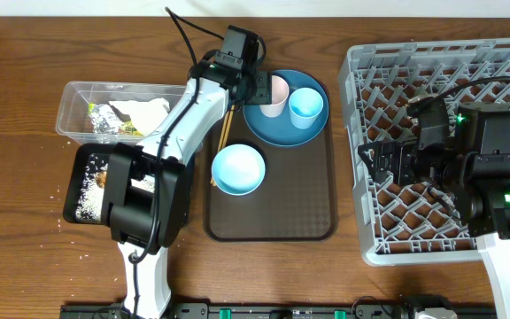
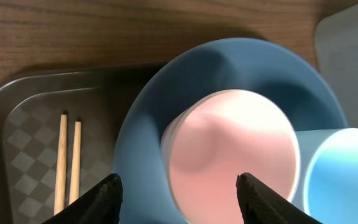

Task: Sort waste into correct bins and load items into the dishwasher rack
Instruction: 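Grasp the pink cup on the teal plate with the left gripper and lift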

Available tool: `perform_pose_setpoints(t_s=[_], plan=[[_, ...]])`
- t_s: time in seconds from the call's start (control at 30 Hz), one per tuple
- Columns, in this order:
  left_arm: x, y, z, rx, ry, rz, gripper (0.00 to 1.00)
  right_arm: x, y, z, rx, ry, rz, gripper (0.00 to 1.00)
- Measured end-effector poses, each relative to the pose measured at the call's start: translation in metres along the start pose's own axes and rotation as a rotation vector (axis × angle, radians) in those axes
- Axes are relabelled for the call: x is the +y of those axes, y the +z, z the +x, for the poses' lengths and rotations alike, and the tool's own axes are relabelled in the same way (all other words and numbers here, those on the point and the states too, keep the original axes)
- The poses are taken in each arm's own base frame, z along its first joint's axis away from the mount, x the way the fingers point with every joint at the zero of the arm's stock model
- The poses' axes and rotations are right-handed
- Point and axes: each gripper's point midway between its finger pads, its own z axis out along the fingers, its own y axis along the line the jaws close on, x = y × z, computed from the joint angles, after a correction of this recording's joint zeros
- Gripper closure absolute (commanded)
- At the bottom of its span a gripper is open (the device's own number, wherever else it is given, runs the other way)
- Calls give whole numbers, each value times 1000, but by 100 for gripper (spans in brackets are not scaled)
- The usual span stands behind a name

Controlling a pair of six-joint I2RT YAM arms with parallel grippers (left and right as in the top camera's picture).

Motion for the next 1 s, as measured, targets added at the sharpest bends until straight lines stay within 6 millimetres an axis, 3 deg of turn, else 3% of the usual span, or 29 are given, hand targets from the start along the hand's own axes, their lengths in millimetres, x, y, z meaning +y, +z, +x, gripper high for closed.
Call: perform_pose_setpoints(t_s=[0.1, 0.13, 0.37, 0.5, 0.67, 0.8, 0.93, 1.0], plan=[[3, 6, 3, 11, -2, -12, 41, 0, 0, 0, 0, 0, 0, 1], [5, 8, 4, 14, -2, -17, 47, 0, 0, 0, 1, 0, 0, 1], [7, 14, 6, 17, -6, -26, 55, 0, 0, 1, 3, 1, 0, 1], [7, 14, 5, 16, -8, -25, 64, 0, 0, 1, 3, 1, 0, 1], [7, 14, 5, 15, -6, -25, 66, 0, 0, 1, 3, 1, 0, 1], [7, 14, 5, 15, -9, -26, 80, 0, 0, 1, 3, 1, 0, 1], [8, 14, 5, 14, -6, -27, 81, 0, 0, 1, 3, 1, 0, 1], [8, 14, 5, 14, -8, -27, 89, 0, 0, 1, 3, 1, 0, 1]])
